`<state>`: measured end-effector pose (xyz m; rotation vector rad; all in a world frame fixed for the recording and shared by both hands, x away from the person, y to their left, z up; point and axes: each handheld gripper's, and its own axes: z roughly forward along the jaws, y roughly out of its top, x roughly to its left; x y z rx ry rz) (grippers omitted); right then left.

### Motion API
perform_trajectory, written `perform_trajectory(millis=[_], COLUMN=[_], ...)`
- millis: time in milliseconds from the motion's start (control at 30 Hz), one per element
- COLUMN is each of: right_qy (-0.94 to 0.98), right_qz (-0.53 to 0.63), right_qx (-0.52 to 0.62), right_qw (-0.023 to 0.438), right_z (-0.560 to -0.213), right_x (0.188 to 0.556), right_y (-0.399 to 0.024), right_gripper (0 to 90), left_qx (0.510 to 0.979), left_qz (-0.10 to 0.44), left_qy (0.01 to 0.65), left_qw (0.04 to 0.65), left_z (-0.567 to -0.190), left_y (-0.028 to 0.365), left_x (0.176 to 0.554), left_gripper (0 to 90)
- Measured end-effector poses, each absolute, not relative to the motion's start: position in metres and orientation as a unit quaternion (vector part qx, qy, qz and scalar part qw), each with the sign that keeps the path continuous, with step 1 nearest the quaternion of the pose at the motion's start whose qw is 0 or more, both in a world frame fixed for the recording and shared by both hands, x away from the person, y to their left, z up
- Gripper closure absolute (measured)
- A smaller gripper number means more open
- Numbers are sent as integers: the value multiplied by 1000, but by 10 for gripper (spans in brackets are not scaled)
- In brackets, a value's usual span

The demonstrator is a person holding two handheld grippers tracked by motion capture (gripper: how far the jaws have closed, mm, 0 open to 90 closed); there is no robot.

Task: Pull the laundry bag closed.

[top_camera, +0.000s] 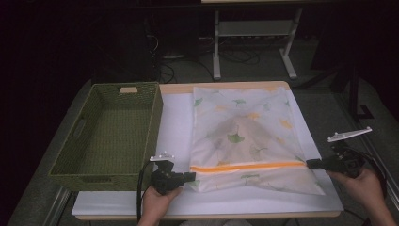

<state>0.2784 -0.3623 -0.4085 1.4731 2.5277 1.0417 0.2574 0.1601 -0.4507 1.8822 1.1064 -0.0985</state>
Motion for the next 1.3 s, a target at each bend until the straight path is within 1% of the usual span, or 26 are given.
perform_trajectory(millis=[233,333,633,733,1100,1300], right_qy=[805,803,799,802,808,811], right_qz=[324,325,344,353,370,376], right_qx=[495,499,492,482,458,449], right_qw=[25,20,6,-4,4,11], right_z=[-418,-423,-432,-432,-422,-415], right_x=[278,277,275,275,277,274], right_y=[-380,-383,-378,-372,-350,-344], right_gripper=[899,899,885,852,755,721], left_qx=[766,765,757,757,756,753], left_qz=[-42,-47,-43,-44,-23,-9], left_qy=[445,445,449,445,445,448], left_qw=[462,464,473,476,479,482], left_z=[-454,-455,-451,-447,-435,-428], left_y=[152,152,159,162,165,169], left_x=[257,257,255,255,255,253], left_gripper=[891,890,878,851,769,726])
